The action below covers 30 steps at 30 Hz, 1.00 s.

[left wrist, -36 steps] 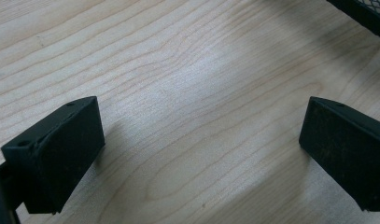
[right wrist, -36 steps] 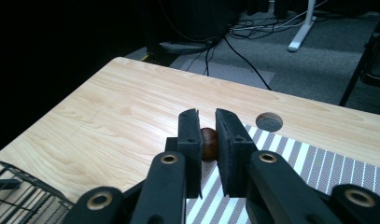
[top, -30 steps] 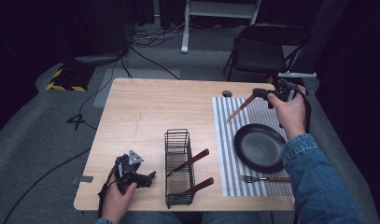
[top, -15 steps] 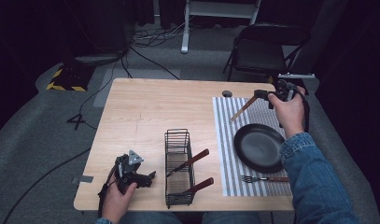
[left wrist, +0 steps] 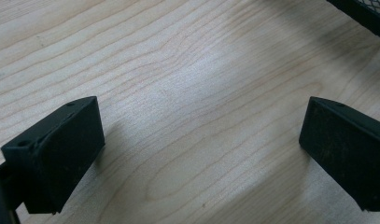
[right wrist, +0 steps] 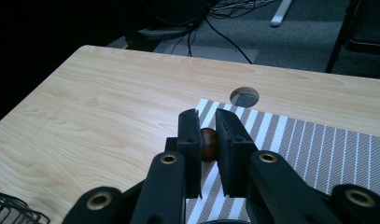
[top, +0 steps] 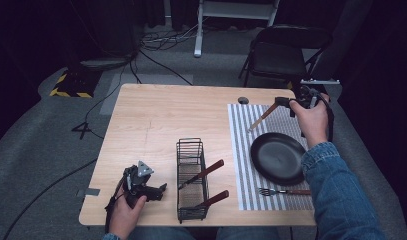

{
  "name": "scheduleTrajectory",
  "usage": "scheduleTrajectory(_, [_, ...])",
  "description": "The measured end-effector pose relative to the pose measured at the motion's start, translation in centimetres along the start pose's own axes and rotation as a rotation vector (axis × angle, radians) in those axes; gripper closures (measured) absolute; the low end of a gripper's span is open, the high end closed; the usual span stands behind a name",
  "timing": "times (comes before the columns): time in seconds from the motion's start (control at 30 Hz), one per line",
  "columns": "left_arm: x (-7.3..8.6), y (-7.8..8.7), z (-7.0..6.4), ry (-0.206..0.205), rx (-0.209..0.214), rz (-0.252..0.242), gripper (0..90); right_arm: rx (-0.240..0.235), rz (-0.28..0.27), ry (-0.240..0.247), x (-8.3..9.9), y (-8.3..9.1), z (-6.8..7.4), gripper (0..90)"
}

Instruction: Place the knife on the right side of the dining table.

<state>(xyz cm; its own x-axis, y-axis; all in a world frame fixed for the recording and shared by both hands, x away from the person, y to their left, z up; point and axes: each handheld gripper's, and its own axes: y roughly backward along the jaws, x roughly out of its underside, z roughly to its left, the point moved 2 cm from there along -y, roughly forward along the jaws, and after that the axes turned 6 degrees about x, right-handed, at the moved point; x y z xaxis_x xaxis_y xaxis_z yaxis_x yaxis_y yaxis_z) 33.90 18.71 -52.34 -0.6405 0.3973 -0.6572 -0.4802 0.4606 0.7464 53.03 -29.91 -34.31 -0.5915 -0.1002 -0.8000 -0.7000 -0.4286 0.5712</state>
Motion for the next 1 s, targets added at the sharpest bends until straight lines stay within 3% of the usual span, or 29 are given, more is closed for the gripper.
scheduleTrajectory(0.83, [0.0,0.0,0.0,0.0,0.0,0.0,0.2,0.028,-0.011,-0.01,-0.1,-0.8,-0.7,81.0])
scheduleTrajectory(1.0, [0.0,0.0,0.0,0.002,0.001,-0.001,0.2,0.07,0.002,-0.021,0.1,-0.7,-1.5,77.9])
